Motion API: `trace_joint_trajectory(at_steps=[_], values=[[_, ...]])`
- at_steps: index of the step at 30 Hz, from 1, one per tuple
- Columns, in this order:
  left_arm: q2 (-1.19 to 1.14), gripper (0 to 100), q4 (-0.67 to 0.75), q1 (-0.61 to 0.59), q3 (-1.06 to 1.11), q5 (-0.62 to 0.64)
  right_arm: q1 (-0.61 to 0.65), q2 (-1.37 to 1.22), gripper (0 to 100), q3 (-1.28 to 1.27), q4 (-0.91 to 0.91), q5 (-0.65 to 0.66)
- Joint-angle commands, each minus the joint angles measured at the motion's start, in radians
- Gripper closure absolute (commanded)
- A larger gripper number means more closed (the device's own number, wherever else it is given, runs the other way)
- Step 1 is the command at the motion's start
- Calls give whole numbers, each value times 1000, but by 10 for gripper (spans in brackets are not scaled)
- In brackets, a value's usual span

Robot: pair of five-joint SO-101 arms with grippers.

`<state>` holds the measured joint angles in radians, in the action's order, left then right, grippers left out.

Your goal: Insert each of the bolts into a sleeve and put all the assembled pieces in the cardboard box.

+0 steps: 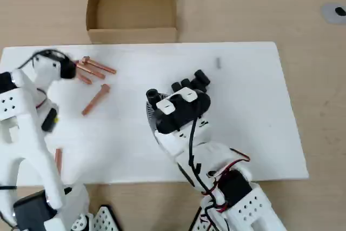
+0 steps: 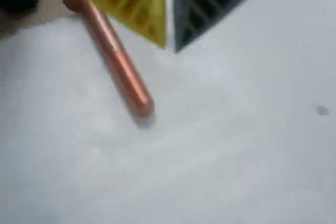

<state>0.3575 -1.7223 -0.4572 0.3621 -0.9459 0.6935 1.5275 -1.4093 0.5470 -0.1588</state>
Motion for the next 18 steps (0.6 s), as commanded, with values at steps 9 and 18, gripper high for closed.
trace_joint_trajectory(at_steps=[9,18], values=[[8,989,-29,-95,204,230,-15,2,989,74,0,-8],[10,867,92,-206,301,255,-15,2,989,116,46,-8]])
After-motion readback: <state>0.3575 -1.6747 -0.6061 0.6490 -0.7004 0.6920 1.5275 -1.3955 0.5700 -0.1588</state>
